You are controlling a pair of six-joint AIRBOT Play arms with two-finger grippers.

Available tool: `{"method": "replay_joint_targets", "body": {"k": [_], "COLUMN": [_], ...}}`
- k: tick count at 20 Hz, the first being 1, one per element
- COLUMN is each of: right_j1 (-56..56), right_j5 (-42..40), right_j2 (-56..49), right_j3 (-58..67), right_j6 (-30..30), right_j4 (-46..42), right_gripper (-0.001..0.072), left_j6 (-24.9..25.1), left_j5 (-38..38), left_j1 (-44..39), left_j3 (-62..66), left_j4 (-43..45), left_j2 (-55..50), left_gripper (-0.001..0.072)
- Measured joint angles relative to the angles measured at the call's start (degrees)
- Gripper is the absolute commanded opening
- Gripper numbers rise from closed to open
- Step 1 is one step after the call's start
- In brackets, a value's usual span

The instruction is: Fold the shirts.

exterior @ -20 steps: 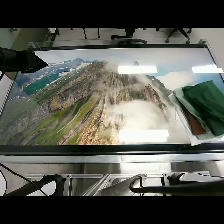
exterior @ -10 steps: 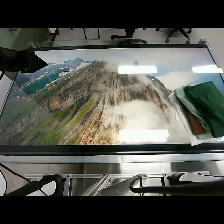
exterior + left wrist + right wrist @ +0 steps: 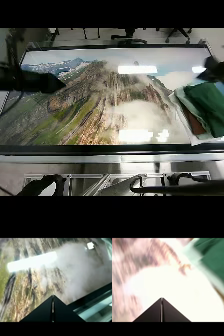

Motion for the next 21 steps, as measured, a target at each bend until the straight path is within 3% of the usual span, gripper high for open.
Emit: {"method": "replay_joint_targets", "body": {"k": [4, 9, 13, 21], "right_j1": [18.7, 29.7, 32.0, 32.7], "right_j5": [-7.5, -21.3, -25.8, -27.4], "right_j2": [7.7, 16.9, 19.2, 20.0], "right_j3": [-20.8, -42.7, -49.0, -51.1], "right_j6": [-0.4, 0.2, 0.5, 0.5], "right_j4": [-4.8, -6.1, -5.8, -5.4], "right_gripper": [0.0022, 0.0023, 0.0023, 0.0023], "left_j6": [0.1, 0.2, 0.2, 0.3], "left_j5": [4.8, 8.7, 10.4, 12.3], "left_j1": [-4.1, -6.2, -6.5, -6.6], "left_j3": [-19.1, -34.9, -41.1, -43.6], "left_j4": [0.0, -0.2, -0.2, -0.2], "left_j2": [9.8, 19.2, 23.6, 25.6], "left_gripper": [0.0013, 0.0013, 0.0013, 0.0013]}}
